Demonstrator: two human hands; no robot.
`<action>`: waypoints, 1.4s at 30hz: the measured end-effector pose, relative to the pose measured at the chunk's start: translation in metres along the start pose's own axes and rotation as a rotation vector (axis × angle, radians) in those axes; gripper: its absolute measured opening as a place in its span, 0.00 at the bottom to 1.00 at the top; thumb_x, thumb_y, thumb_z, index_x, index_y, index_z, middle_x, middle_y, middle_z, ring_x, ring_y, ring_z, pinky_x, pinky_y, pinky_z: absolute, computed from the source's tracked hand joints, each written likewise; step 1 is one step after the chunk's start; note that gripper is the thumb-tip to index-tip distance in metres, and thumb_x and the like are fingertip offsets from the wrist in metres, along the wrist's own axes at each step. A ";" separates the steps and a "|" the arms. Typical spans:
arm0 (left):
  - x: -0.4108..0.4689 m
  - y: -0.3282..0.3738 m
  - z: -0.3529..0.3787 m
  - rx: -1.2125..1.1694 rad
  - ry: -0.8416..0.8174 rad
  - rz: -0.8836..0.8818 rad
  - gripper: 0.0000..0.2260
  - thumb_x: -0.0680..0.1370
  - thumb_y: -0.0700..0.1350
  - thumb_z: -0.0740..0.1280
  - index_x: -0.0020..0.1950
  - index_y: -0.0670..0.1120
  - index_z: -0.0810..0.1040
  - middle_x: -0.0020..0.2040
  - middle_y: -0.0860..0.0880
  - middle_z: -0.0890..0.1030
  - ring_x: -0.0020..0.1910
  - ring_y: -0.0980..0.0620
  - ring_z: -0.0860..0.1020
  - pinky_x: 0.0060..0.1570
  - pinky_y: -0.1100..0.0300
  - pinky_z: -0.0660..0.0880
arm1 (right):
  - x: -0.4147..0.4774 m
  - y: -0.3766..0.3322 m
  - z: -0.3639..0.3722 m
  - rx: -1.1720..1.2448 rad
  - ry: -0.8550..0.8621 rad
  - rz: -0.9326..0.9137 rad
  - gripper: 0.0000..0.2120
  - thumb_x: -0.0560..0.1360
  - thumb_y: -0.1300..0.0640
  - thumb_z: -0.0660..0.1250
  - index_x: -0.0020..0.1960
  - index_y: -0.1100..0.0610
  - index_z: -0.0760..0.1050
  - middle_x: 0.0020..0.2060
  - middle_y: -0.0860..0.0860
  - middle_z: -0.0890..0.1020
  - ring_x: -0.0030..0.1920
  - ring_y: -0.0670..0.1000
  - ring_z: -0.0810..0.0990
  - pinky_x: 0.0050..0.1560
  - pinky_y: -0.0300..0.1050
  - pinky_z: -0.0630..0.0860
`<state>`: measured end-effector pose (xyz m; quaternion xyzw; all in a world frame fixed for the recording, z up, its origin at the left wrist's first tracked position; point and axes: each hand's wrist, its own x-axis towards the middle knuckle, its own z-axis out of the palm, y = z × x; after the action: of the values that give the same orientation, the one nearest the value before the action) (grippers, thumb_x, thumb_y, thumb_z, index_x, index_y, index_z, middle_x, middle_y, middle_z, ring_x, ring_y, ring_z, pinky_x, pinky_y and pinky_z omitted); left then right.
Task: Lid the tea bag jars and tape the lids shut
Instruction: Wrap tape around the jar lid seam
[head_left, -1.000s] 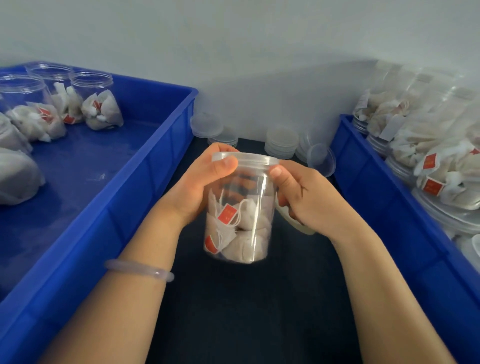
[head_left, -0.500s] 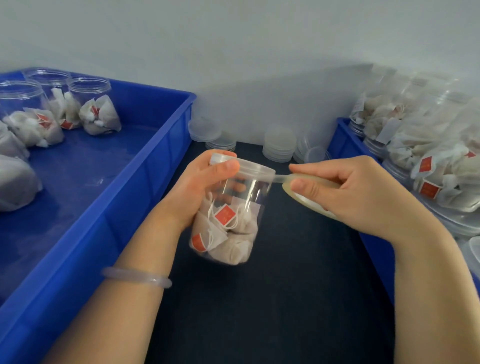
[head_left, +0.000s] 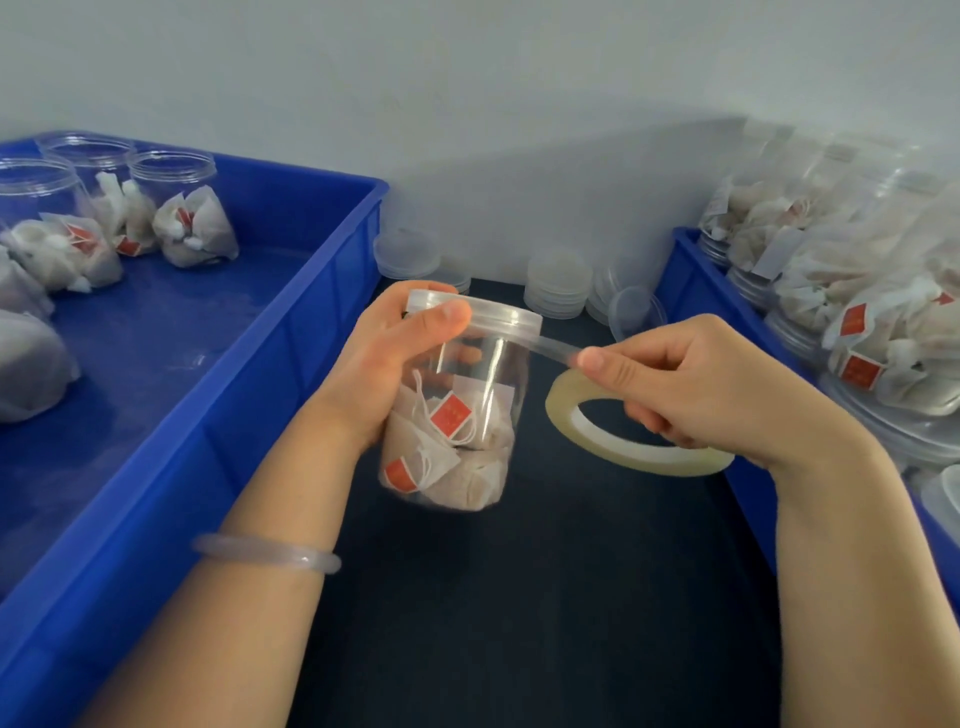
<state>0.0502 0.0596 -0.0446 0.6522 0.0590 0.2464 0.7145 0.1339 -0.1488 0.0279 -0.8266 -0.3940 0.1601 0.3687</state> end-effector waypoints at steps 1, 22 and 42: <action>0.001 0.000 0.000 0.040 0.046 0.009 0.26 0.60 0.57 0.75 0.55 0.50 0.74 0.46 0.52 0.82 0.45 0.52 0.83 0.42 0.54 0.80 | -0.002 -0.002 -0.001 -0.006 0.002 0.000 0.22 0.62 0.31 0.61 0.42 0.44 0.84 0.21 0.49 0.72 0.21 0.42 0.66 0.23 0.31 0.66; -0.005 0.006 0.011 -0.124 -0.168 0.025 0.41 0.54 0.66 0.77 0.60 0.46 0.72 0.47 0.50 0.82 0.45 0.49 0.82 0.41 0.56 0.79 | -0.001 -0.004 -0.001 -0.071 0.103 0.013 0.21 0.57 0.28 0.60 0.42 0.36 0.81 0.24 0.47 0.78 0.23 0.38 0.73 0.32 0.33 0.66; -0.002 0.013 0.004 0.201 -0.067 0.080 0.27 0.67 0.63 0.66 0.62 0.53 0.75 0.58 0.58 0.80 0.60 0.60 0.76 0.63 0.56 0.72 | 0.017 0.020 0.016 0.101 0.127 -0.110 0.13 0.62 0.32 0.65 0.47 0.25 0.75 0.27 0.49 0.71 0.26 0.43 0.66 0.28 0.34 0.67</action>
<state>0.0468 0.0558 -0.0317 0.7303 0.0336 0.2455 0.6366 0.1467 -0.1359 0.0030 -0.7926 -0.4058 0.1065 0.4425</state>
